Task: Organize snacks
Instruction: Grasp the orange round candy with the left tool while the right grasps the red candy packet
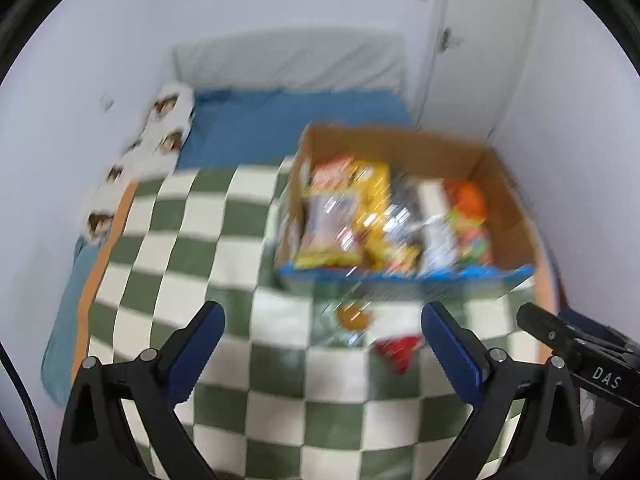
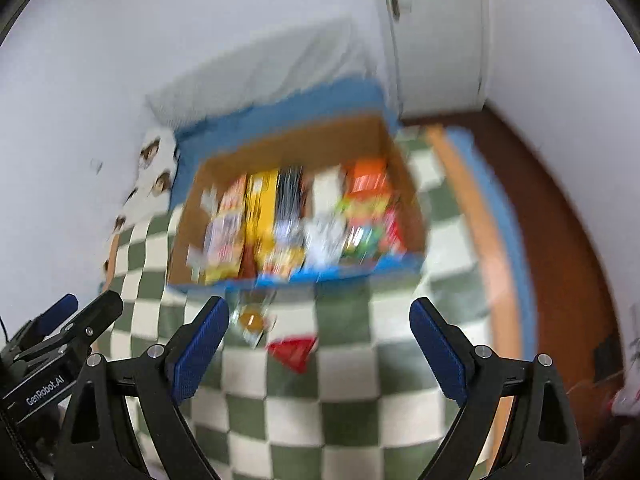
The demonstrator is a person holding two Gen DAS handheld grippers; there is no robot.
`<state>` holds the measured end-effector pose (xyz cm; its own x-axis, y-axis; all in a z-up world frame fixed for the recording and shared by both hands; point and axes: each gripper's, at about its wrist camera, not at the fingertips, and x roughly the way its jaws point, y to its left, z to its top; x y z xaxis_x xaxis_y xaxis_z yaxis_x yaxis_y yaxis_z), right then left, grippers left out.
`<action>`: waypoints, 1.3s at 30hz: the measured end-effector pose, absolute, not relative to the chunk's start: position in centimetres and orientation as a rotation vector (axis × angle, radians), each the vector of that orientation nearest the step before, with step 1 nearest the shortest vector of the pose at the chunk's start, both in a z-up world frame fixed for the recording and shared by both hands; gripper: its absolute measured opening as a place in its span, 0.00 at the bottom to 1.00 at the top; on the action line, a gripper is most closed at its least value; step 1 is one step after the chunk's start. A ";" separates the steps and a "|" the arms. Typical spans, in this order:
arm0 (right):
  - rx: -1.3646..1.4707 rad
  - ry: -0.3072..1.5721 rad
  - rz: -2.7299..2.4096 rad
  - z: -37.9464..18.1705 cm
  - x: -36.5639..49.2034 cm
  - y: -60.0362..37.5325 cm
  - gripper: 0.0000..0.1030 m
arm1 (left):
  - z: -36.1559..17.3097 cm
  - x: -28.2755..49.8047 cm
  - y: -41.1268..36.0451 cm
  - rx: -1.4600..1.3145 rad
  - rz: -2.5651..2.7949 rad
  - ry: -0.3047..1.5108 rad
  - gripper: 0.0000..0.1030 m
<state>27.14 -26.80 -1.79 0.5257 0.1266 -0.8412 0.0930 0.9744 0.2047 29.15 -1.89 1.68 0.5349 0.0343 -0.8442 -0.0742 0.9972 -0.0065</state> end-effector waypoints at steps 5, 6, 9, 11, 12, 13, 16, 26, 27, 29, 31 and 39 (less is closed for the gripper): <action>0.310 1.217 0.068 -11.6 29.2 -24.6 0.91 | -4.2 29.7 0.2 -0.005 0.166 1.119 0.98; 0.323 1.247 0.071 -13.4 29.6 -24.1 0.91 | -5.5 30.1 0.6 -0.012 0.183 1.149 0.98; 0.356 1.311 0.071 -18.1 30.8 -22.5 0.90 | -7.8 30.7 1.5 -0.068 0.201 1.207 0.98; 0.397 1.341 0.060 -20.8 31.6 -21.7 0.87 | -8.9 31.4 1.9 -0.117 0.204 1.231 0.98; 0.418 1.346 0.056 -21.6 32.1 -21.5 0.82 | -9.4 31.7 2.0 -0.133 0.207 1.239 0.98; 0.435 1.351 0.051 -22.6 32.4 -21.2 0.80 | -10.0 32.1 2.0 -0.159 0.200 1.256 0.98; 0.383 1.353 0.016 -23.9 32.6 -20.4 0.60 | -11.5 33.4 1.8 -0.251 0.173 1.300 0.98; 0.354 1.328 -0.059 -22.4 29.6 -25.2 0.49 | -17.4 37.1 -1.7 -0.473 0.061 1.433 0.98; 0.346 1.325 -0.069 -22.2 29.4 -25.6 0.49 | -17.9 37.4 -2.1 -0.475 0.057 1.435 0.98; 0.343 1.326 -0.080 -22.0 29.3 -26.2 0.49 | -18.2 37.8 -2.4 -0.456 0.079 1.403 0.96; 0.334 1.326 -0.093 -21.8 29.2 -26.5 0.49 | -18.4 38.0 -2.5 -0.441 0.090 1.394 0.88; 0.298 1.355 -0.089 -21.8 29.1 -26.1 0.49 | -18.8 35.1 -2.8 -0.240 0.051 1.385 0.49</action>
